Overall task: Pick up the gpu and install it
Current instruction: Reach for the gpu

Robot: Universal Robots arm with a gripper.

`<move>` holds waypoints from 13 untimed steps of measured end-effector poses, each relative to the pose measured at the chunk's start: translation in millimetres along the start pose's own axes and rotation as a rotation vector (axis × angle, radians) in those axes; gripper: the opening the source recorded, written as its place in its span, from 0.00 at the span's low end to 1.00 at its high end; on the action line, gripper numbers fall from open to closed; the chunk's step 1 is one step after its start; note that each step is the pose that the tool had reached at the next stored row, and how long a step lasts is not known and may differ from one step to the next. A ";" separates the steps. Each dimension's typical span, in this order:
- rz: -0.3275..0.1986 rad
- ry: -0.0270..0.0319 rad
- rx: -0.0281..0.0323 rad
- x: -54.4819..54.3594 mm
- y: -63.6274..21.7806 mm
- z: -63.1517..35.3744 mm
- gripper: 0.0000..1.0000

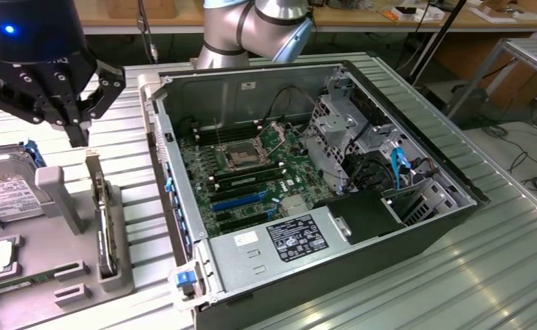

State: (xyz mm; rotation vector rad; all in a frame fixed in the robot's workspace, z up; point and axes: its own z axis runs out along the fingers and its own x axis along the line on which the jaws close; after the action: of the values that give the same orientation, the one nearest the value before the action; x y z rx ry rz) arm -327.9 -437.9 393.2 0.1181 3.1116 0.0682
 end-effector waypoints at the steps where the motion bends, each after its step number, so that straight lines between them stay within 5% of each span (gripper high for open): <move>1: 0.000 -0.0002 0.0000 2.5 -2.6 -0.2 0.11; 4: 0.000 -0.0010 -0.0004 12.9 -10.4 -0.6 0.11; 9: 0.000 -0.0008 -0.0004 13.0 -10.3 -0.8 0.11; 13: 0.000 -0.0007 -0.0004 13.0 -10.3 -0.8 0.42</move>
State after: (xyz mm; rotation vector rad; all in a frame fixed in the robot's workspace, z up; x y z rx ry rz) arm -341.7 -447.2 393.2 0.1175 3.1109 0.0688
